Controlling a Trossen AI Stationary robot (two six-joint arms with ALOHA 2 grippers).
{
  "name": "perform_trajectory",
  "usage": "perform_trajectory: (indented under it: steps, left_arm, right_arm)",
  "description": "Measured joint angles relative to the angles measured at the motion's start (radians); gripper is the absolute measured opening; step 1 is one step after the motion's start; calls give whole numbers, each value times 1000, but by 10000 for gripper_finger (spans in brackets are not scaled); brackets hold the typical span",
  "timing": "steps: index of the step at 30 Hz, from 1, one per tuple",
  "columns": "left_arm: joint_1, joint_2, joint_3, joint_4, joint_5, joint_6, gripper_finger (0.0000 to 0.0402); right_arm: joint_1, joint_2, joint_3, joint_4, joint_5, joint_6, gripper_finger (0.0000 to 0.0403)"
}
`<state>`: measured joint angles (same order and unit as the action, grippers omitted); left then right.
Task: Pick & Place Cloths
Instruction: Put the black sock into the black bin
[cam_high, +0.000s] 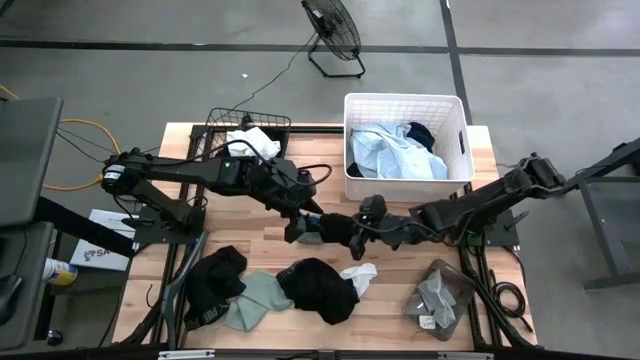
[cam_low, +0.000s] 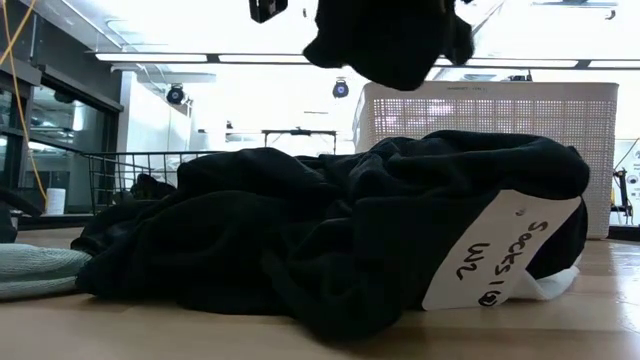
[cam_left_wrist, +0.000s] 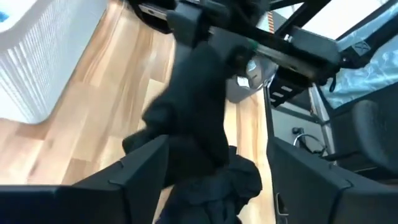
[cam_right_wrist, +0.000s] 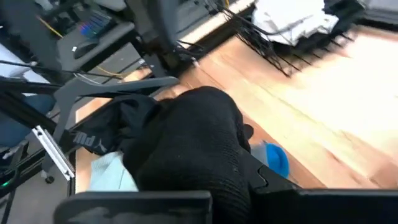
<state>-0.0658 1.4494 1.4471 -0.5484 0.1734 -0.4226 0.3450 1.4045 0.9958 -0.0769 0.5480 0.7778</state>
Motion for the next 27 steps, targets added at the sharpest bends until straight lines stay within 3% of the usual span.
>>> perform_trajectory:
  steps: [5, 10, 18, 27]
  left_arm:
    - [0, 0, 75, -72, -3, 61, 275]
    - [0, -1, 154, -137, -41, 104, 273]
    - [0, -1, 184, -174, -101, 112, 273]
    - [0, -1, 178, -188, -109, 112, 273]
  right_arm:
    - [11, -87, 0, -118, -36, 83, 4]
    - [36, -166, 0, -212, -137, 151, 4]
    - [92, -247, 0, -410, -371, 325, 4]
    - [177, -255, 0, -635, -668, 542, 4]
